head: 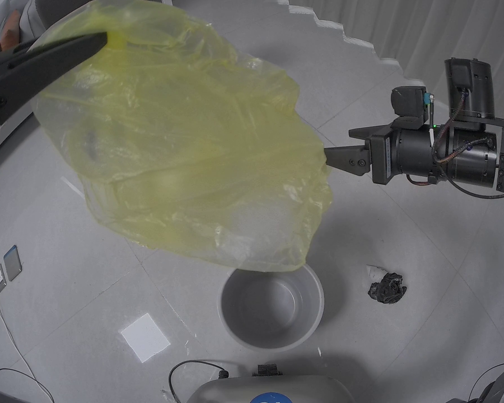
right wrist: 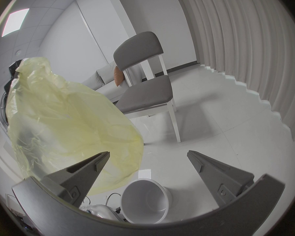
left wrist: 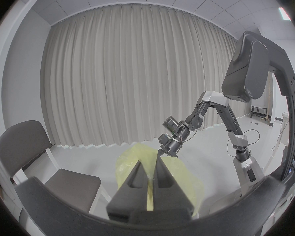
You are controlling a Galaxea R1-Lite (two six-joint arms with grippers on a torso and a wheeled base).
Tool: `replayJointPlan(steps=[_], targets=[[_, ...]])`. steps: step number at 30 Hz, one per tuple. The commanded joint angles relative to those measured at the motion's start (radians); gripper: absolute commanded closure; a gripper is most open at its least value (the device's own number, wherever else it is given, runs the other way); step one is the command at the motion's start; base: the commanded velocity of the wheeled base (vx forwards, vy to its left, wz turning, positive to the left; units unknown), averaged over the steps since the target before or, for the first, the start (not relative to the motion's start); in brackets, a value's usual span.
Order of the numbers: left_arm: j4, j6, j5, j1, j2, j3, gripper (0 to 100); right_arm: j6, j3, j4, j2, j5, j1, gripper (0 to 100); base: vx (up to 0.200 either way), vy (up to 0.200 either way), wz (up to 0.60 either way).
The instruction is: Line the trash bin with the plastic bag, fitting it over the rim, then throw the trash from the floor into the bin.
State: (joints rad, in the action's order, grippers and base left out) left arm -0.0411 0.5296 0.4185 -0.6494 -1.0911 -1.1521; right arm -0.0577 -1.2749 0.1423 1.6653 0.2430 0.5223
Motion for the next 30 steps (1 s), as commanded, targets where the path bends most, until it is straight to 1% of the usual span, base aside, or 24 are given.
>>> replayJointPlan(steps=[1, 3, 8, 12, 18, 22, 27, 30], targets=[[0.000, 0.000, 0.000, -0.006, 0.002, -0.001, 100, 0.007, -0.069, 0.005, 0.083, 0.002, 0.001, 0, 0.000, 0.000, 0.00], [0.000, 0.000, 0.000, -0.006, 0.003, 0.002, 100, 0.007, -0.107, 0.005, 0.099, 0.002, 0.002, 0, 0.000, 0.000, 0.00], [0.000, 0.001, 0.000, -0.007, 0.000, 0.003, 100, 0.009, -0.123, 0.003, 0.117, 0.007, 0.021, 0, 0.000, 0.000, 0.00], [0.000, 0.001, -0.001, -0.006, -0.004, 0.005, 100, 0.007, -0.100, 0.002, 0.122, 0.007, 0.036, 0, 0.000, 0.000, 0.00], [-0.002, 0.001, -0.003, -0.004, -0.004, 0.006, 100, 0.006, -0.001, 0.006, 0.109, 0.006, 0.077, 0, 0.000, 0.000, 0.00], [-0.002, 0.001, -0.003, -0.006, -0.004, 0.005, 100, 0.007, 0.035, 0.006, 0.086, 0.006, 0.099, 0, 0.000, 0.000, 0.00], [-0.002, 0.000, -0.003, -0.006, -0.004, 0.005, 100, 0.009, 0.023, 0.020, 0.091, 0.007, 0.105, 0, 0.000, 0.000, 0.00], [-0.003, -0.002, -0.004, -0.001, -0.004, 0.003, 100, 0.036, 0.026, 0.062, 0.068, 0.007, 0.140, 0, 0.000, 0.000, 0.00]])
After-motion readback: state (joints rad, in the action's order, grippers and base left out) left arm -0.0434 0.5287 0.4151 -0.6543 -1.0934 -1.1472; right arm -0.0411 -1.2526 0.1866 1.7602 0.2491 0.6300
